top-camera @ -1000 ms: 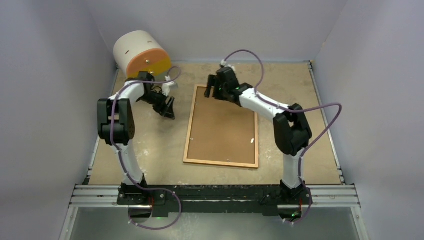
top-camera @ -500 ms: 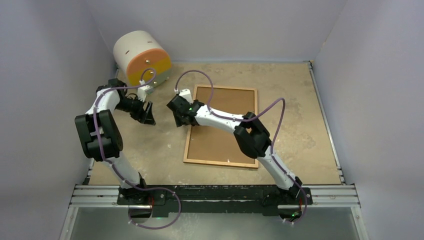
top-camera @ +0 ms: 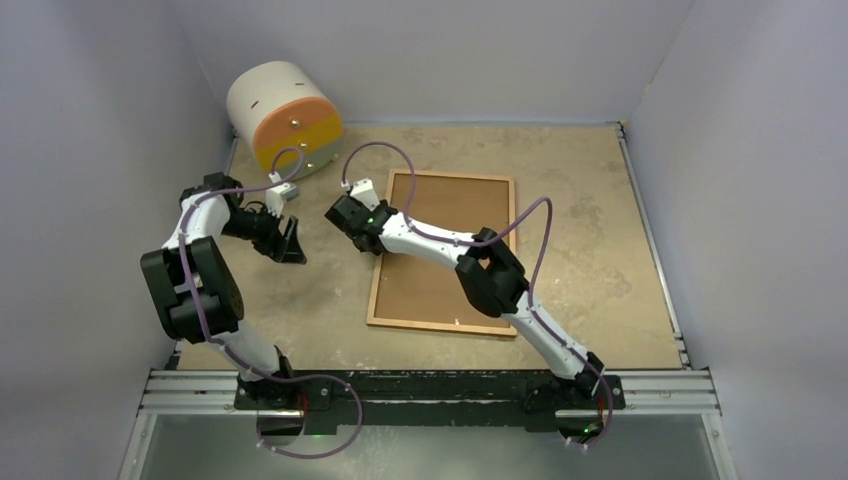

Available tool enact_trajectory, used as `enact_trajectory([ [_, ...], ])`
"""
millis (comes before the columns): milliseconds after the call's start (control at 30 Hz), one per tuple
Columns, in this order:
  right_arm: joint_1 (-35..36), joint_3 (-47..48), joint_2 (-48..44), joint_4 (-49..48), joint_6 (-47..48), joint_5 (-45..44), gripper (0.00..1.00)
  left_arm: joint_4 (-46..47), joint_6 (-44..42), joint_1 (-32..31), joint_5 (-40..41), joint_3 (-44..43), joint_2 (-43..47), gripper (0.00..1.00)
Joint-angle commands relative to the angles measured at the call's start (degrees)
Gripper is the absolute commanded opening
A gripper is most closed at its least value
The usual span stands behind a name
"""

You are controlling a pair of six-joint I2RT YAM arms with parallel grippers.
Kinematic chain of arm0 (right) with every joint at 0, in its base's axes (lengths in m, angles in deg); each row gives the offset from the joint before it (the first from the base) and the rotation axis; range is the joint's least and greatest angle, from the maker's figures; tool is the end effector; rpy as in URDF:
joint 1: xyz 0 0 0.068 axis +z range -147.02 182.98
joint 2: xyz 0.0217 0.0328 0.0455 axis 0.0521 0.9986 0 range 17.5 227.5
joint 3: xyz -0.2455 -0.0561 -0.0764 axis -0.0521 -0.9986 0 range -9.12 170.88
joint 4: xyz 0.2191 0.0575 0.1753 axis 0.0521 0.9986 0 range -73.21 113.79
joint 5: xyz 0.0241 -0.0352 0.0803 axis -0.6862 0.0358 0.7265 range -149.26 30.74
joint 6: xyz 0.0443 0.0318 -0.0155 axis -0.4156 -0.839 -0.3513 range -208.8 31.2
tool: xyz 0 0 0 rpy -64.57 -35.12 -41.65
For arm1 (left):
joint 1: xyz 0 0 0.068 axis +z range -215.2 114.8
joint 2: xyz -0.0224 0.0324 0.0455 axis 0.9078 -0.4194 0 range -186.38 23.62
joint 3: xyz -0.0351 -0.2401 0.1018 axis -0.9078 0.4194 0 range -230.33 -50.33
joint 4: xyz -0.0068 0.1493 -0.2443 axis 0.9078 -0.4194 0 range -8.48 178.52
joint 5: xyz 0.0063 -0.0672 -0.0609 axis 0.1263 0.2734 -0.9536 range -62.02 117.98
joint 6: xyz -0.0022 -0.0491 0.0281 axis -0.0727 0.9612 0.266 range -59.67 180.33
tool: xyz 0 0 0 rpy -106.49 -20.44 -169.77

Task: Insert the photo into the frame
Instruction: Turn over the photo frame at the center of the board.

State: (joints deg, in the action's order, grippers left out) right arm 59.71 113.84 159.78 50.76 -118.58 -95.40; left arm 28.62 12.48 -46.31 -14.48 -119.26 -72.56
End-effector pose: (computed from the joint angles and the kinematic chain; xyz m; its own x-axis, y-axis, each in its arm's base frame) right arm 0.3270 0.4556 0.1508 -0.6210 -0.2153 -0.7537 -0.1997 0.9733 -0.1135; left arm 0.3127 0.0787 0.1920 -0.7877 0.3085 -0.5333 0.5616 0.7155 -0.4156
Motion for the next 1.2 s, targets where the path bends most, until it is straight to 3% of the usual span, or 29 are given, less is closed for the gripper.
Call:
enact_trajectory([
  [0,0.89,0.28,0.16,3.25,1.45,-3.06,0.54,-0.73,-2.76,0.83,-1.75,1.5,3.57,0.73],
  [100,1.01,-2.26,-1.17,2.29,1.22,-3.01,0.44,-1.47,-3.16,0.96,-1.6,1.42,4.17,0.72],
  [233,1.47,-6.59,-3.65,2.39,1.28,-4.4,0.24,-1.88,-3.43,0.97,-1.16,1.34,4.86,0.71],
  [367,1.92,-14.3,-8.16,4.01,0.11,-5.66,0.17,-1.87,-3.84,0.97,-1.05,1.72,5.29,0.7],
  [533,2.25,-22.46,-15.32,1.68,0.18,-6.53,0.0,-1.89,-4.25,1.06,-2.03,2.29,5.39,0.69],
  [767,2.64,-21.58,-18.45,3.22,-3.14,0.01,0.0,-2.75,-5.1,1.05,-2.44,2.04,4.87,0.68],
  [1167,3.6,-14.43,-33.48,-1.36,-10.88,18.8,0.0,-5.4,-6.38,1.05,-4.8,1.28,5.12,0.67],
])
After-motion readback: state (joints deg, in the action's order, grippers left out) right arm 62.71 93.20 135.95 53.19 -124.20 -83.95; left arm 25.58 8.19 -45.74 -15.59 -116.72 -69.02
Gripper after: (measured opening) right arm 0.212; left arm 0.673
